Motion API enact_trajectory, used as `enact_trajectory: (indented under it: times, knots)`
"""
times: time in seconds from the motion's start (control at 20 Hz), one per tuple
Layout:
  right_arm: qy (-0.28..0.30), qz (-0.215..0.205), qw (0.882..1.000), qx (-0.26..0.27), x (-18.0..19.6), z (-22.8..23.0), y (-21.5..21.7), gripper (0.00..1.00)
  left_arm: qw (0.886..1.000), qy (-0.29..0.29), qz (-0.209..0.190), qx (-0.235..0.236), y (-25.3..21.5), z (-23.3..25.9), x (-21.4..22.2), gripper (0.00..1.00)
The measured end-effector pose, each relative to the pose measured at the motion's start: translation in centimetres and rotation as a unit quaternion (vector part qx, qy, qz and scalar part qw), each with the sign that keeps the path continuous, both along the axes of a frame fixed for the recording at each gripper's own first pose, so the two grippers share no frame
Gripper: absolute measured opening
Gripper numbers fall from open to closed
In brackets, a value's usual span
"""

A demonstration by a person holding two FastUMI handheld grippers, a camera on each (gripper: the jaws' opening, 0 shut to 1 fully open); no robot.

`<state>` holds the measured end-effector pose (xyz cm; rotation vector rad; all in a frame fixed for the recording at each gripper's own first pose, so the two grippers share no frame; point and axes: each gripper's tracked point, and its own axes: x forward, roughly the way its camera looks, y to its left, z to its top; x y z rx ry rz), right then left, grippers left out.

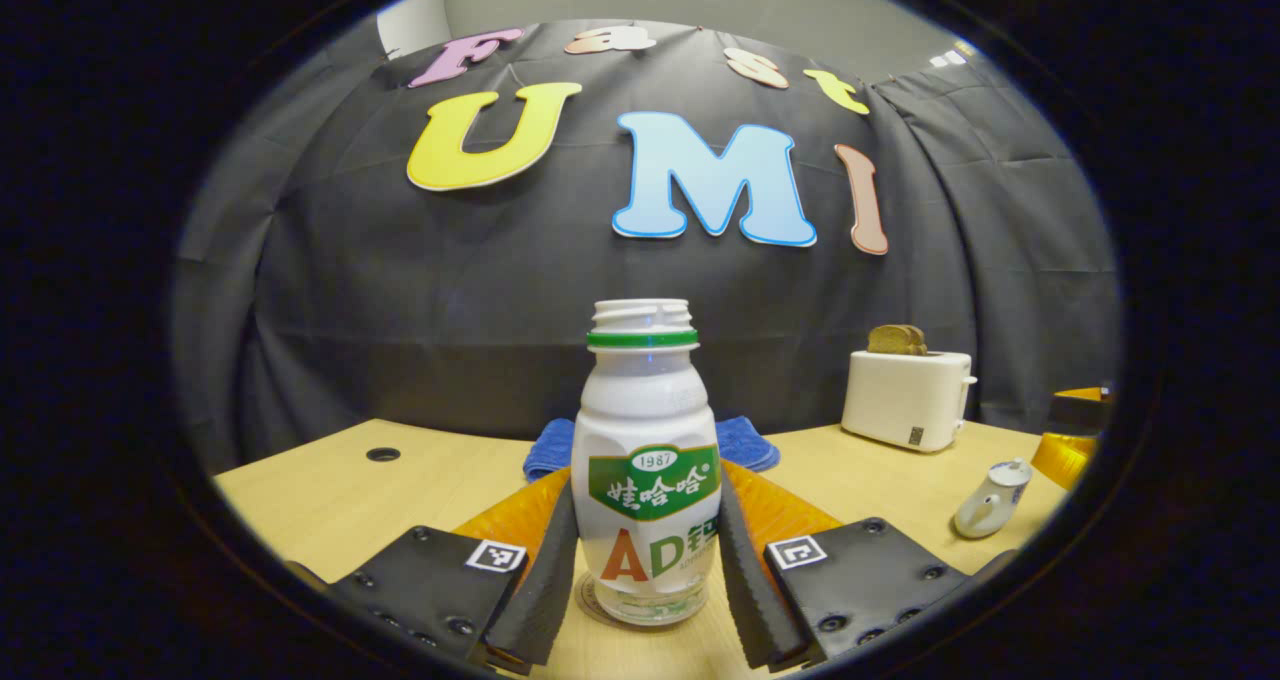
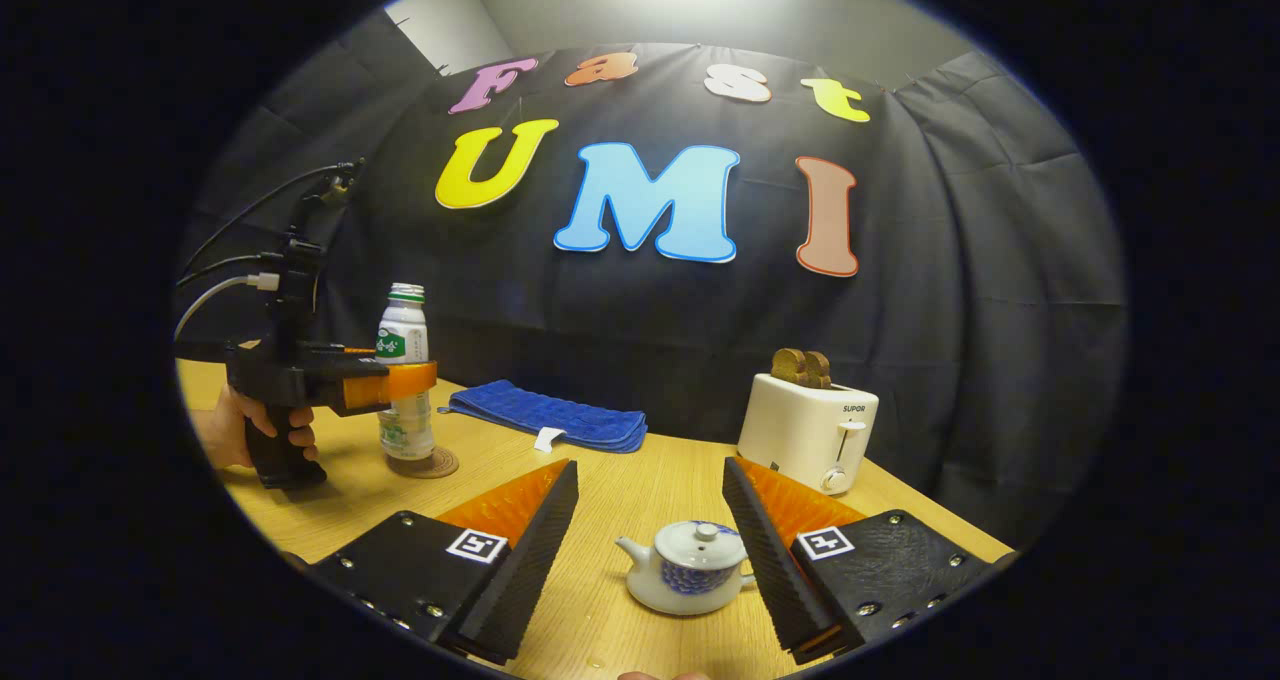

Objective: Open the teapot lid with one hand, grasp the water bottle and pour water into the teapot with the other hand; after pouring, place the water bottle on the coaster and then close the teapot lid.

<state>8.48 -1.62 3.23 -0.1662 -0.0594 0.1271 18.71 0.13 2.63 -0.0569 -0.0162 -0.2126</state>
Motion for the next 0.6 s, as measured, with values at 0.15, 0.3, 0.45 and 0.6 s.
enact_trajectory:
  times: [0.15, 0.3, 0.45, 0.6]
  knots:
    - [0.001, 0.001, 1.000, 0.004, 0.0, 0.1, -0.1, 0.89, 1.000, -0.003, 0.009, 0.023, -0.4, -0.8, 0.8, 0.77]
    - [0.000, 0.002, 1.000, 0.007, 0.0, 0.1, -0.1, 0.89, 1.000, 0.008, 0.011, 0.020, -0.1, -1.6, 1.5, 0.77]
    - [0.001, 0.003, 1.000, 0.008, -0.1, 0.0, -0.1, 0.89, 1.000, 0.009, 0.020, 0.017, 0.8, -1.9, 1.9, 0.75]
    - [0.007, 0.006, 1.000, 0.006, 0.1, -0.3, 0.1, 0.89, 1.000, 0.005, 0.015, 0.025, 0.1, -2.0, 2.3, 0.78]
